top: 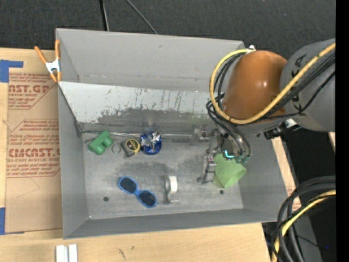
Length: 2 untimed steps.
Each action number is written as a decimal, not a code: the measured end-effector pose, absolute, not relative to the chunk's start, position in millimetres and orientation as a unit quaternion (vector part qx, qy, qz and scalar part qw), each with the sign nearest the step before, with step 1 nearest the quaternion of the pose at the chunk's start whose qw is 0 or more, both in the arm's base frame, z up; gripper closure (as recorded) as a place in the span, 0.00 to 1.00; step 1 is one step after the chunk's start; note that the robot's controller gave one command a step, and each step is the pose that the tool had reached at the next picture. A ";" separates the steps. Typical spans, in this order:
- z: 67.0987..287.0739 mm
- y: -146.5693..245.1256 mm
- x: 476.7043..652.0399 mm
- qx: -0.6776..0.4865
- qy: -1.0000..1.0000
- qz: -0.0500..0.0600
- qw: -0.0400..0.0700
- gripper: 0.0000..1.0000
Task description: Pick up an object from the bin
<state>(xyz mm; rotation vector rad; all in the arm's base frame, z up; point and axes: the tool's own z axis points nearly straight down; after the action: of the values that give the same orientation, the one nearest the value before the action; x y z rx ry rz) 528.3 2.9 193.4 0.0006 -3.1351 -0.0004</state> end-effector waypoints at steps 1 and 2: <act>68.2 -115.1 563.8 0.249 -0.968 0.000 0.000 0.00; 69.6 -113.7 564.8 0.249 -0.968 -0.001 -0.001 1.00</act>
Offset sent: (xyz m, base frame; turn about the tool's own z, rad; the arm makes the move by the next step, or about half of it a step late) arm 0.0362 -0.1175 -0.1234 -0.5053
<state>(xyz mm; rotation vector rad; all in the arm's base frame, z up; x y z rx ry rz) 564.8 -113.7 69.6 0.7838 -3.0444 -0.0017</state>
